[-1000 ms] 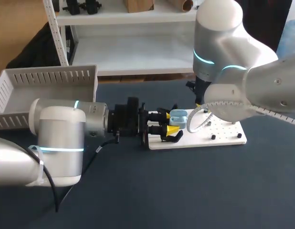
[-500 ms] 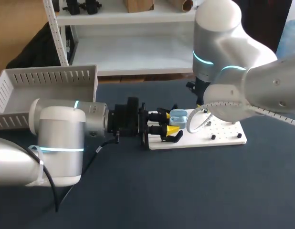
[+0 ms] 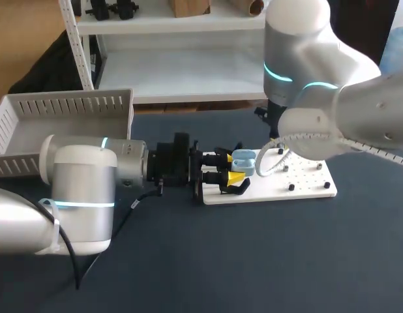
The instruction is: Pick up each earbud case from the left stands, insert the matching earbuds, close the lid, and place the case in the box.
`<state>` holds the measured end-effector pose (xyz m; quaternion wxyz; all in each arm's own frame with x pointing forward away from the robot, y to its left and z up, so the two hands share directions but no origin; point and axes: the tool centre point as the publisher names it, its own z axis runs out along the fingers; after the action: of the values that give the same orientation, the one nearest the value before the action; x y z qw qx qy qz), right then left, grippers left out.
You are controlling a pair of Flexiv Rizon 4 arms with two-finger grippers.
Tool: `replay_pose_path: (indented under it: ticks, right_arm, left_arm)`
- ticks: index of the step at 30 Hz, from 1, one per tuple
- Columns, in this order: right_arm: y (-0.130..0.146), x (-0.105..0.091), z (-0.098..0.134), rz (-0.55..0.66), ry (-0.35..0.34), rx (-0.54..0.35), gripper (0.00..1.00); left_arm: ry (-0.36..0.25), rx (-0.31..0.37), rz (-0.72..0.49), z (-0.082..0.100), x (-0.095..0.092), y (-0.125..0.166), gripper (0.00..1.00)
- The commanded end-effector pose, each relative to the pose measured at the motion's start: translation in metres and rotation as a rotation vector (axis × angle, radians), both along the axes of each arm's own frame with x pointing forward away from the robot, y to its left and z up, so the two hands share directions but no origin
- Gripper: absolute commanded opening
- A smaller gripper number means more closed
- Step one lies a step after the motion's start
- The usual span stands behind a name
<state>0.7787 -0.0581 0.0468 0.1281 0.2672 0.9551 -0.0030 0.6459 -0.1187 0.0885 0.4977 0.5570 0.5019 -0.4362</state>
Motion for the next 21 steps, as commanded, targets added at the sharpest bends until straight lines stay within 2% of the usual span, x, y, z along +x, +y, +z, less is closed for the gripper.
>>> replay_pose_path:
  ticks: [1, 10, 15, 21]
  right_arm:
    - [-0.012, -0.011, 0.02, -0.002, -0.007, 0.029, 0.0]
    - [-0.039, -0.037, 0.07, 0.007, 0.005, 0.069, 0.0]
    - [-0.047, -0.058, 0.113, 0.061, 0.026, 0.109, 0.0]
    - [-0.043, -0.09, 0.16, 0.164, 0.052, 0.148, 0.0]
  left_arm:
    - [-0.003, -0.004, 0.003, -0.001, 0.0, 0.0, 0.0]
    - [-0.003, -0.004, 0.003, -0.001, 0.0, 0.0, 0.0]
    - [-0.003, -0.004, 0.003, -0.001, 0.0, 0.0, 0.0]
    - [-0.003, -0.004, 0.003, -0.001, 0.0, 0.0, 0.0]
